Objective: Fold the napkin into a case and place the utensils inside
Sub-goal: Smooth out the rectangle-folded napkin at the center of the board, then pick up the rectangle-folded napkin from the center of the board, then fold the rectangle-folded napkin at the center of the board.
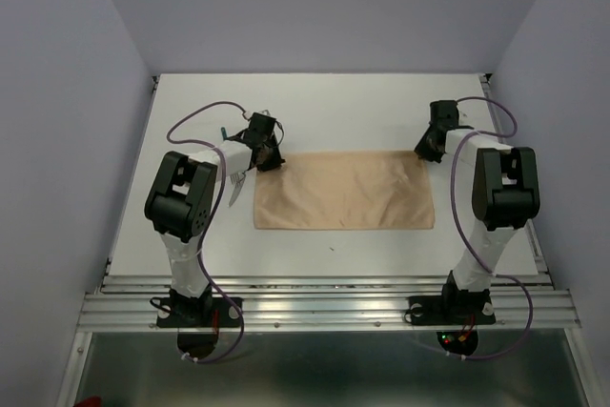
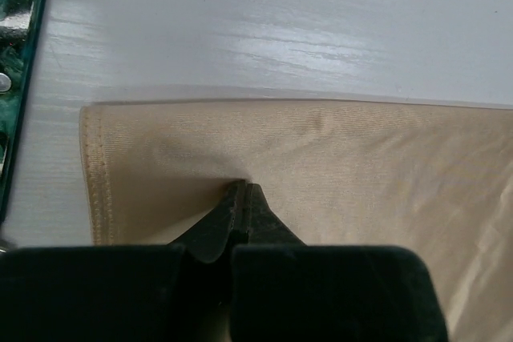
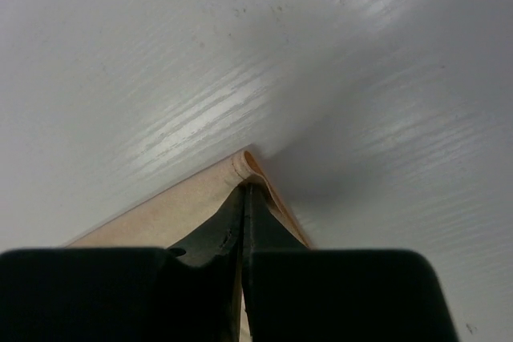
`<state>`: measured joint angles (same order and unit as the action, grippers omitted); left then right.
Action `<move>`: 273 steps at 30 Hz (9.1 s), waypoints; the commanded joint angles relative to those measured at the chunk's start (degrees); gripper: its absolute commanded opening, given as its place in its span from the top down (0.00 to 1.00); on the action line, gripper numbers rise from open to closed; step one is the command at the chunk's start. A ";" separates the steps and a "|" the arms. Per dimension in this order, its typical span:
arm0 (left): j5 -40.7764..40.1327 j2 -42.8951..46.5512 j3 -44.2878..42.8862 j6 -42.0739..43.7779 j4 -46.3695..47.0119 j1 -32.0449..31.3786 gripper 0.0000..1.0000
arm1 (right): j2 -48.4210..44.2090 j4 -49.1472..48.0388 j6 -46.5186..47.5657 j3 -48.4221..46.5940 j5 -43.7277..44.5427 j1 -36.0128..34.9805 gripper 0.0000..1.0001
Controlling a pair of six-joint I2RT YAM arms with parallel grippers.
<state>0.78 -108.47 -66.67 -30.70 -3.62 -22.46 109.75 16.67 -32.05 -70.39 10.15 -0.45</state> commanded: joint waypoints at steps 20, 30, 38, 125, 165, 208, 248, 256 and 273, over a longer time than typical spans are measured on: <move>-2.79 11.61 2.72 0.81 -6.04 -1.63 1.00 | -18.34 0.74 0.24 13.36 -2.15 0.18 0.99; -3.50 3.96 -4.08 2.04 -10.71 -1.01 1.00 | -19.76 0.47 -3.71 12.38 -6.37 -12.28 0.99; -4.38 8.98 2.60 1.52 -8.25 0.31 1.00 | -13.17 -3.04 -7.76 9.05 -8.57 -22.67 0.98; 14.25 -21.79 -32.47 1.25 -9.65 -17.00 1.00 | -26.18 11.11 4.98 21.00 -3.21 2.21 0.49; 10.13 -15.20 -29.65 4.86 -11.23 -17.01 1.00 | -28.37 11.37 4.63 21.17 -4.53 2.21 0.99; 5.29 3.88 8.06 0.38 -2.80 -9.70 1.00 | -33.29 12.95 3.23 15.37 -11.82 -3.94 0.99; 10.39 12.76 19.64 -1.73 -1.31 -7.77 1.00 | -21.16 10.76 -10.31 4.12 -0.66 -32.60 0.99; 10.91 12.14 22.29 -4.28 2.20 -10.41 1.00 | -17.30 15.76 -11.98 -0.80 5.05 -37.60 0.99; -5.86 18.02 15.26 -1.82 -9.91 -11.38 1.00 | -9.57 15.06 -14.44 -8.79 5.67 -44.02 0.99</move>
<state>3.14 -94.04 -49.78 -34.35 -6.24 -33.76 98.89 32.56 -45.32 -75.79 14.61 -43.40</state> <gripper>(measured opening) 0.017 0.023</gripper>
